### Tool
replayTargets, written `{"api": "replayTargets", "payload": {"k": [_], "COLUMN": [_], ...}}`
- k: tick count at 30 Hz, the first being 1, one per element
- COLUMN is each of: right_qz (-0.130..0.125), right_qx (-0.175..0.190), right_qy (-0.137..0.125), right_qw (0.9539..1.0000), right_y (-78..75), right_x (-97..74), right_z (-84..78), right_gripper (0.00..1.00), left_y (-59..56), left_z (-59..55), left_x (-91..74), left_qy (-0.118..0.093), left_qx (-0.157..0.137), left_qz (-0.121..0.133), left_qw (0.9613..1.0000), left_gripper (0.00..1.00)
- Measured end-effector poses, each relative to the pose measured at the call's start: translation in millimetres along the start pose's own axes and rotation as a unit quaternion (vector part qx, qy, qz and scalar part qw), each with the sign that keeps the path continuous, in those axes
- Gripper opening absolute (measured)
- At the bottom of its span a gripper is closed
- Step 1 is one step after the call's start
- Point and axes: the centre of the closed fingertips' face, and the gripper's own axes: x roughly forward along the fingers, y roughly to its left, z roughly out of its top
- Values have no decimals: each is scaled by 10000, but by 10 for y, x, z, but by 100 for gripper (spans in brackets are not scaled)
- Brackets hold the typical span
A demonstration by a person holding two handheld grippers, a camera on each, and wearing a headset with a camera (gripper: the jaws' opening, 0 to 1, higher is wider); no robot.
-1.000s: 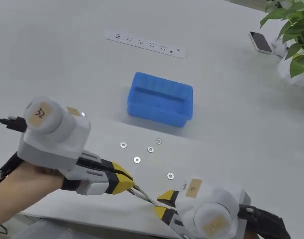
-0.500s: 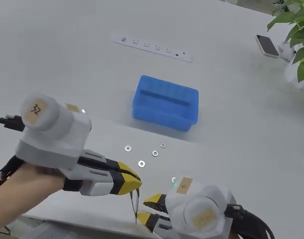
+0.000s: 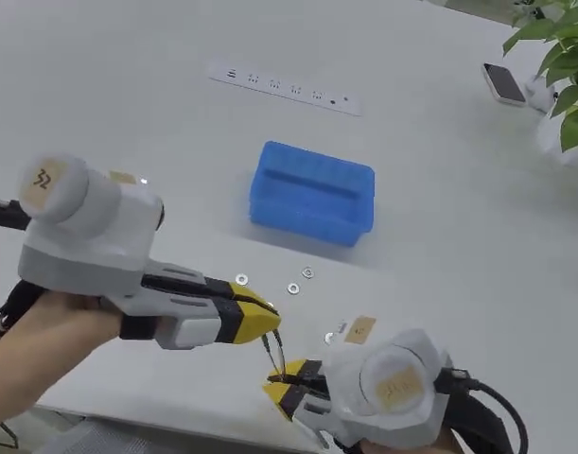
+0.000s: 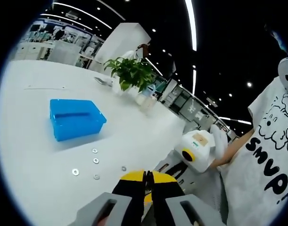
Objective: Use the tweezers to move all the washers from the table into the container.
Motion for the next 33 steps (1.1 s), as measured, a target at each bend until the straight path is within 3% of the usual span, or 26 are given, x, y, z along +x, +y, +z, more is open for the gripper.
{"api": "replayTargets", "payload": {"k": [2, 5, 8, 10, 12, 13, 17, 20, 23, 25, 27, 29, 31, 33], "right_qz": [-11, 119, 207, 283, 382, 374, 483, 562, 578, 600, 662, 882, 1218, 1471], "right_qx": [-139, -286, -686, -847, -966, -983, -1089, -1209, -1376, -1399, -1503, -1428, -1256, -1100], "right_qy": [36, 203, 400, 716, 856, 921, 1007, 1053, 1163, 1148, 1109, 1079, 977, 806], "right_qw": [9999, 9993, 9966, 9934, 9909, 9902, 9878, 9855, 9819, 9816, 9802, 9799, 9797, 9797], "right_y": [-5, 28, 49, 48, 59, 51, 65, 97, 105, 95, 108, 182, 324, 446], "right_x": [-58, -136, -218, -255, -274, -287, -341, -387, -426, -474, -533, -625, -743, -884], "right_z": [-21, -55, -86, -173, -214, -231, -225, -215, -256, -251, -230, -198, -144, -48], "right_gripper": [0, 0, 0, 0, 0, 0, 0, 0, 0, 0, 0, 0, 0, 0], "left_y": [86, 43, 3, -56, -97, -120, -185, -170, -212, -234, -261, -338, -449, -553], "left_z": [-12, -36, -108, -196, -261, -312, -453, -486, -507, -520, -562, -589, -630, -614], "left_x": [-25, -24, 1, 1, 25, 42, 127, 193, 211, 208, 189, 167, 104, 51], "left_qy": [-1, 67, 353, 706, 982, 1187, 1623, 1634, 1670, 1683, 1775, 1728, 1763, 1702], "left_qx": [327, 432, 736, 883, 1174, 1344, 1780, 1768, 1704, 1790, 1735, 1732, 1070, 495], "left_qz": [224, 98, 31, -131, -193, -232, -392, -401, -571, -672, -835, -1215, -1769, -2245], "left_qw": [9992, 9990, 9967, 9935, 9880, 9835, 9698, 9697, 9694, 9670, 9651, 9620, 9624, 9582], "left_gripper": [2, 5, 22, 24, 27, 27, 21, 14, 9, 7, 4, 3, 3, 2]}}
